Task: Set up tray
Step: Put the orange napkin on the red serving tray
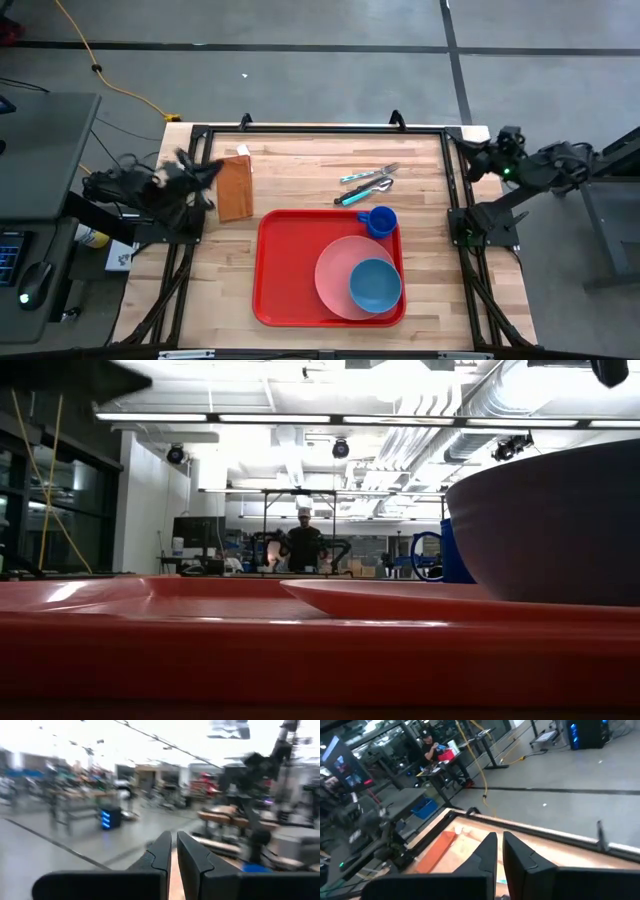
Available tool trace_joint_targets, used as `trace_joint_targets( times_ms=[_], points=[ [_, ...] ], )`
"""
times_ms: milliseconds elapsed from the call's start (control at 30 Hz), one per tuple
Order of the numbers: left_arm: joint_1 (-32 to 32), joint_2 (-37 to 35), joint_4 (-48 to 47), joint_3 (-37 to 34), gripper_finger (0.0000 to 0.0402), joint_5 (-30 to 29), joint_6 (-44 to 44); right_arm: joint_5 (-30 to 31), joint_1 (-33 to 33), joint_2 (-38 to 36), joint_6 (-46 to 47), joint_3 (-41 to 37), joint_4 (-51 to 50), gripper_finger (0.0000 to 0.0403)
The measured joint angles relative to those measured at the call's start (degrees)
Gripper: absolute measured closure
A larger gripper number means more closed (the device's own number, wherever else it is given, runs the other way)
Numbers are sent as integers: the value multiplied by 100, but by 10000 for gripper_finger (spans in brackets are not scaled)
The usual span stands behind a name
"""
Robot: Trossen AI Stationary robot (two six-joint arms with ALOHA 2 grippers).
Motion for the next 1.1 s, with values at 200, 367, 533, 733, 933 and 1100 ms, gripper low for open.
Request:
trace_joint_targets(
  times_ms=[200, 367, 533, 733, 933, 1100],
  points=[
    [-2, 21, -2059, 1721, 341, -1057, 402, -157, -2, -357, 6, -650, 300, 398],
    [-2, 24, -3431, 2668, 341, -1991, -277, -263, -5, -658, 3, -947, 339, 400],
    [-4, 37, -3487, 2885, 341, -2501, -383, -360, -4, -937, 2, -1160, 306, 401],
    [-4, 465, -3282, 2910, 341, -2777, -608, -451, -4, -1186, 0, -1242, 167, 401],
    [-4, 1356, -3646, 3760, 341, -2714, -327, -497, -4, -1438, -75, -1240, 53, 401],
    [-4, 2226, -5612, 5258, 341, -2357, -1166, -664, -3, -1631, -149, -1238, -38, 402]
  ],
)
